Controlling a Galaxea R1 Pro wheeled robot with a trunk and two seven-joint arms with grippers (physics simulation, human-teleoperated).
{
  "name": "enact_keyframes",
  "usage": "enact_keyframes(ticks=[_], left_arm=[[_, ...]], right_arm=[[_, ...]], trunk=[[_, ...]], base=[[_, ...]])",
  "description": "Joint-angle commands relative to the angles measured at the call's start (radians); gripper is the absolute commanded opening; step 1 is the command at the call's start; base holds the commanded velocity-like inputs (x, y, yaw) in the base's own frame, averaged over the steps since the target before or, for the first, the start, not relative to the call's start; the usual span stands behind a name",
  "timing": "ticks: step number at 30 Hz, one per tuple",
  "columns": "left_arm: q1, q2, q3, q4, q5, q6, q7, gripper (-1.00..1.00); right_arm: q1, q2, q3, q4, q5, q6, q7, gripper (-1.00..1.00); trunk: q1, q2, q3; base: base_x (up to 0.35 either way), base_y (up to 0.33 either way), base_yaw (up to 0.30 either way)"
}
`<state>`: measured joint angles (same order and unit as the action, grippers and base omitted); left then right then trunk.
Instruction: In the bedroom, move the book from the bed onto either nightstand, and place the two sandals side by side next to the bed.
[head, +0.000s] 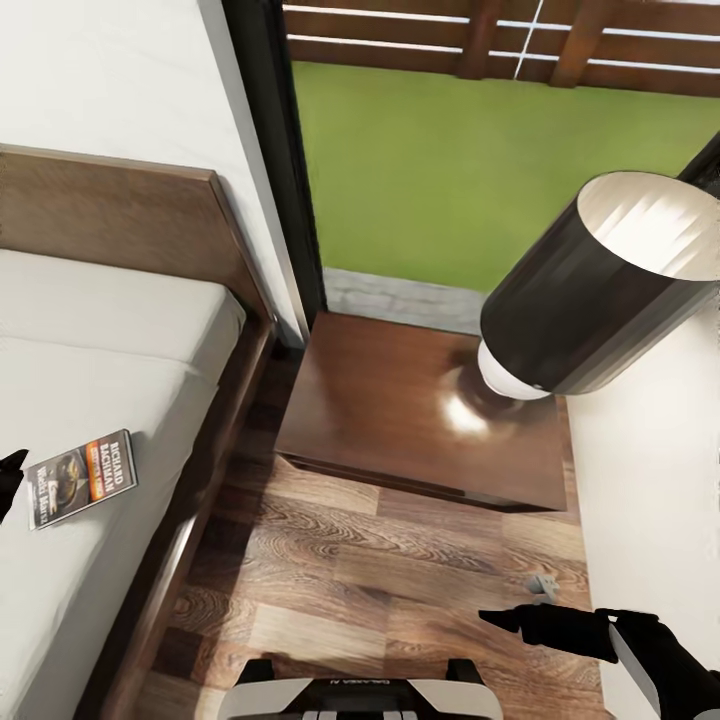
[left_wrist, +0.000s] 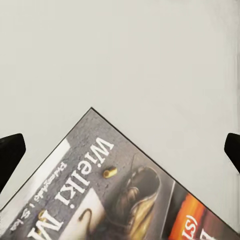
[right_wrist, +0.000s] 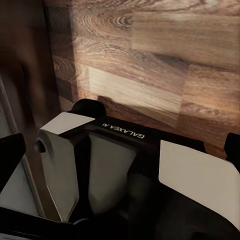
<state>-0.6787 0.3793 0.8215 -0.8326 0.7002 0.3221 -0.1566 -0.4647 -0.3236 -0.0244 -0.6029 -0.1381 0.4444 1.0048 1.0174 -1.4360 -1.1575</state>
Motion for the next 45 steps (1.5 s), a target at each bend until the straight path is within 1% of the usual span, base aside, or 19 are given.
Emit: enact_keyframes(ticks=[1, 16, 21, 22, 24, 25, 27, 29, 31, 33, 35, 36, 37, 38, 41, 42, 43, 44, 45], left_arm=[[-0.001, 0.000, 0.004, 0.000, 0.006, 0.008, -0.003, 1.00], [-0.001, 0.000, -0.001, -0.002, 0.004, 0.009, -0.003, 1.00], [-0.001, 0.000, -0.043, -0.006, 0.005, 0.025, -0.004, 1.00], [-0.001, 0.001, -0.047, -0.006, 0.005, 0.030, -0.004, 1.00], [-0.001, 0.001, -0.058, -0.008, 0.004, 0.053, -0.004, 1.00], [-0.001, 0.001, -0.063, -0.018, 0.004, 0.084, -0.003, 1.00], [-0.001, 0.001, -0.065, -0.027, 0.005, 0.103, -0.003, 1.00], [-0.001, 0.000, -0.074, -0.038, 0.005, 0.128, -0.003, 1.00], [-0.001, 0.000, -0.119, -0.046, 0.005, 0.152, -0.003, 1.00], [-0.001, 0.000, -0.147, -0.061, 0.005, 0.159, -0.003, 1.00], [-0.001, 0.001, -0.166, -0.092, 0.005, 0.167, -0.003, 1.00], [0.000, 0.000, -0.169, -0.099, 0.005, 0.171, -0.003, 1.00], [0.000, 0.000, -0.174, -0.115, 0.006, 0.201, -0.003, 1.00], [0.000, 0.000, -0.175, -0.119, 0.006, 0.216, -0.003, 1.00], [0.001, -0.001, -0.177, -0.158, 0.007, 0.307, -0.003, 1.00], [0.001, -0.002, -0.178, -0.170, 0.007, 0.323, -0.003, 1.00], [0.001, -0.005, -0.178, -0.194, 0.007, 0.349, -0.003, 1.00], [0.001, -0.009, -0.178, -0.207, 0.007, 0.360, -0.003, 1.00], [0.001, -0.018, -0.178, -0.232, 0.007, 0.377, -0.003, 1.00]], right_arm=[[0.000, 0.000, 0.000, 0.000, -0.006, 0.008, 0.001, 1.00], [0.000, 0.000, -0.001, 0.000, -0.005, 0.008, 0.000, 1.00], [0.000, 0.000, -0.002, 0.000, -0.004, 0.009, 0.000, 1.00], [0.000, 0.000, -0.002, 0.000, -0.004, 0.009, 0.000, 1.00], [0.000, 0.000, -0.002, 0.000, -0.004, 0.008, 0.000, 1.00], [0.000, 0.000, -0.002, 0.000, -0.003, 0.008, 0.000, 1.00], [0.000, 0.000, -0.002, 0.000, -0.002, 0.008, 0.000, 1.00], [0.000, 0.000, -0.002, 0.000, -0.002, 0.008, 0.000, 1.00], [0.000, 0.000, -0.002, 0.000, -0.002, 0.008, 0.000, 1.00], [0.000, 0.000, -0.002, 0.000, -0.002, 0.008, 0.000, 1.00], [0.000, 0.000, -0.002, 0.000, -0.002, 0.008, 0.000, 1.00], [0.000, 0.000, -0.002, 0.000, -0.002, 0.008, 0.000, 1.00], [0.000, 0.000, -0.002, 0.000, -0.002, 0.008, 0.000, 1.00], [0.000, 0.000, -0.002, 0.000, -0.002, 0.008, 0.001, 1.00], [0.000, 0.000, -0.002, 0.000, -0.003, 0.009, 0.001, 1.00], [0.000, 0.000, -0.002, 0.000, -0.003, 0.009, 0.001, 1.00], [0.000, 0.000, -0.002, 0.000, -0.004, 0.009, 0.001, 1.00], [0.000, 0.000, -0.002, 0.000, -0.005, 0.009, 0.001, 1.00], [0.000, 0.000, -0.002, 0.000, -0.005, 0.009, 0.001, 1.00]], trunk=[[-0.004, 0.007, 0.003], [-0.061, 0.112, 0.050], [-0.081, 0.147, 0.065], [-0.084, 0.154, 0.069], [-0.092, 0.168, 0.075], [-0.096, 0.175, 0.078], [-0.104, 0.189, 0.084], [-0.111, 0.203, 0.091], [-0.119, 0.217, 0.097], [-0.127, 0.231, 0.103], [-0.134, 0.245, 0.109], [-0.138, 0.252, 0.112], [-0.142, 0.259, 0.116], [-0.146, 0.266, 0.119], [-0.157, 0.287, 0.128], [-0.161, 0.294, 0.131], [-0.165, 0.301, 0.134], [-0.169, 0.308, 0.138], [-0.173, 0.315, 0.141]], base=[[0.000, 0.000, 0.000], [0.000, 0.000, 0.000], [0.000, 0.000, 0.000], [0.000, 0.000, 0.000], [0.000, 0.000, 0.000], [0.000, 0.000, 0.000], [0.000, 0.000, 0.000], [0.000, 0.000, 0.000], [0.000, 0.000, 0.000], [0.000, 0.000, 0.000], [0.000, 0.000, 0.000], [0.000, 0.000, 0.000], [0.000, 0.000, 0.000], [0.000, 0.000, 0.000], [0.000, 0.000, 0.000], [0.000, 0.000, 0.000], [0.000, 0.000, 0.000], [0.000, 0.000, 0.000], [0.000, 0.000, 0.000]])
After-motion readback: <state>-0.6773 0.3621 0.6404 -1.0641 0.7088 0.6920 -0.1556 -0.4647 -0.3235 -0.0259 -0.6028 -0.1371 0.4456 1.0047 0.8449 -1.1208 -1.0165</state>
